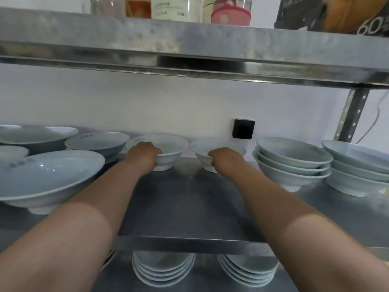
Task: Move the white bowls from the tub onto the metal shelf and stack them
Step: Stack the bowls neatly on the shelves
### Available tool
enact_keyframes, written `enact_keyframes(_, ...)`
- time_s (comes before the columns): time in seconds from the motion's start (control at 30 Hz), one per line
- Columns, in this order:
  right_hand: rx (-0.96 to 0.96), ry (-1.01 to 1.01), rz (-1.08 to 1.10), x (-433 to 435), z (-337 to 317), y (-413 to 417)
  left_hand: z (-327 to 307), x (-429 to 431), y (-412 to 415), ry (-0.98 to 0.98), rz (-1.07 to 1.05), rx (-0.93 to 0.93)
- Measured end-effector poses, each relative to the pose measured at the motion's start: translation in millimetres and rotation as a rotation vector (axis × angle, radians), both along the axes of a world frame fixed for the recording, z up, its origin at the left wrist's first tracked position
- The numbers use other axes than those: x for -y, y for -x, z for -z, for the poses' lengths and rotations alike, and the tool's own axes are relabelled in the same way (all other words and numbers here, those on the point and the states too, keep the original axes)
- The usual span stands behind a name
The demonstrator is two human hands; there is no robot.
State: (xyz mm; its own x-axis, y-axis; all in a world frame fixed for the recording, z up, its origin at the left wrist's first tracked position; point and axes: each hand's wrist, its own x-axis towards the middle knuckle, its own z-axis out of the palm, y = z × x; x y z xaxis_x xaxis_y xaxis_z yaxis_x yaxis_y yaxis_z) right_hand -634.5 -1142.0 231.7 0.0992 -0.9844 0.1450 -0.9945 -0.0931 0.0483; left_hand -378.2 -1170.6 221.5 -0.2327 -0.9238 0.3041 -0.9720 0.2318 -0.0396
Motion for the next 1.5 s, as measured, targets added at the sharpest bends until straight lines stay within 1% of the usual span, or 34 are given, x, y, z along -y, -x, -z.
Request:
enact_keyframes(0.1, -0.029, 0.037, 0.002, -5.1, -0.9, 2.5, 1.1, 4.3, -2.8, -0.074, -0.001, -0.006)
enact_keyframes(0.17, -0.051, 0.104, -0.018, -13.9, -1.0, 9.1, -0.1, 5.0, -2.8, -0.084, -0.019, -0.035)
enact_keyframes(0.23, -0.042, 0.236, -0.068, -26.9, -4.3, 17.4, -5.0, 2.9, -1.3, -0.014, -0.016, -0.082)
enact_keyframes(0.27, -0.024, 0.296, -0.098, -34.4, -8.8, 23.3, -9.2, 0.8, 1.1, 0.052, -0.001, -0.119)
enact_keyframes(0.37, 0.014, 0.414, -0.128, -57.0, -30.3, 43.6, -28.6, -9.4, 15.1, 0.229, 0.081, -0.243)
enact_keyframes(0.5, 0.029, 0.550, -0.114, -89.3, -58.3, 92.0, -62.1, -27.0, 64.8, 0.295, 0.161, -0.315)
enact_keyframes(0.63, 0.034, 0.599, -0.051, -114.0, -74.6, 154.6, -81.8, -42.8, 129.2, 0.339, 0.229, -0.313)
enact_keyframes(0.77, -0.005, 0.647, 0.041, -137.8, -78.7, 218.0, -90.4, -56.7, 197.5, 0.310, 0.307, -0.292)
enact_keyframes(0.87, -0.002, 0.646, 0.136, -149.0, -77.0, 262.7, -92.1, -68.8, 248.3, 0.334, 0.367, -0.261)
enact_keyframes(1.0, -0.002, 0.638, 0.237, -156.7, -67.4, 308.2, -91.7, -81.8, 304.5, 0.286, 0.408, -0.216)
enact_keyframes(1.1, -0.004, 0.588, 0.299, -158.7, -61.3, 332.6, -86.0, -87.4, 332.0, 0.277, 0.445, -0.125)
enact_keyframes(1.23, -0.044, 0.491, 0.345, -155.6, -53.3, 357.8, -77.2, -91.6, 349.4, 0.239, 0.461, 0.003)
enact_keyframes(1.37, 0.000, 0.312, 0.405, -149.1, -51.5, 366.1, -68.7, -95.5, 359.6, 0.221, 0.468, 0.096)
enact_keyframes(1.4, 0.000, 0.298, 0.407, -147.8, -50.8, 367.1, -68.7, -96.1, 360.8, 0.211, 0.468, 0.095)
enact_keyframes(1.5, 0.022, 0.341, 0.371, -149.1, -47.3, 369.8, -73.6, -99.7, 361.8, 0.128, 0.469, 0.053)
